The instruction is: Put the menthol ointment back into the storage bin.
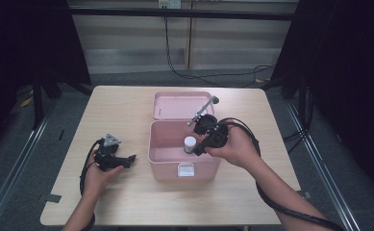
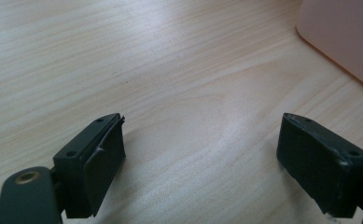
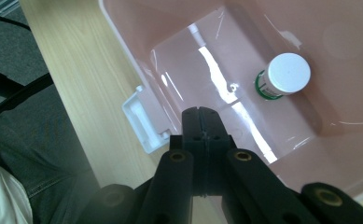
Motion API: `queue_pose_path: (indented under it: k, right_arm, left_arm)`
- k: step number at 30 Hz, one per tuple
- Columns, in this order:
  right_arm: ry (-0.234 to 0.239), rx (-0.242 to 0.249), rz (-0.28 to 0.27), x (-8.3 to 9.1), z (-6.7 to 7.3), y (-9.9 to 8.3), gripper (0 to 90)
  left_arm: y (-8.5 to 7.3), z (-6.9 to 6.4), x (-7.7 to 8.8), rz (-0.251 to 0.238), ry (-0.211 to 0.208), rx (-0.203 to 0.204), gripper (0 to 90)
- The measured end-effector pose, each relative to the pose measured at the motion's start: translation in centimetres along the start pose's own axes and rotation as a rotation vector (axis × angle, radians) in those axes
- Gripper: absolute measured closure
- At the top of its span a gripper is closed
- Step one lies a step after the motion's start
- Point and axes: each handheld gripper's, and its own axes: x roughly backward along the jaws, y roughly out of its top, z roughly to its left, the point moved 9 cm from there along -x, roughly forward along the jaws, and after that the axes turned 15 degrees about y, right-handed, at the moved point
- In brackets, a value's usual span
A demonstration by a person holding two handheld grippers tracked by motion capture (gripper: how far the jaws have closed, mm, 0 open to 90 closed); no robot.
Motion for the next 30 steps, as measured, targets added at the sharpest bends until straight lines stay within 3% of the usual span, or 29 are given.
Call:
queue_pose_path:
  k: [21, 30]
  right_arm:
    - [0.048, 0.07, 0.02, -1.2, 1.7, -0.1, 90.0]
    - [0.057, 0.078, 0.04, -2.1, 2.2, -0.4, 90.0]
  left_arm:
    - [0.0, 0.0, 0.0, 0.0, 0.0, 0.0, 14.6]
    - [0.0, 0.0, 0.0, 0.0, 0.0, 0.0, 14.6]
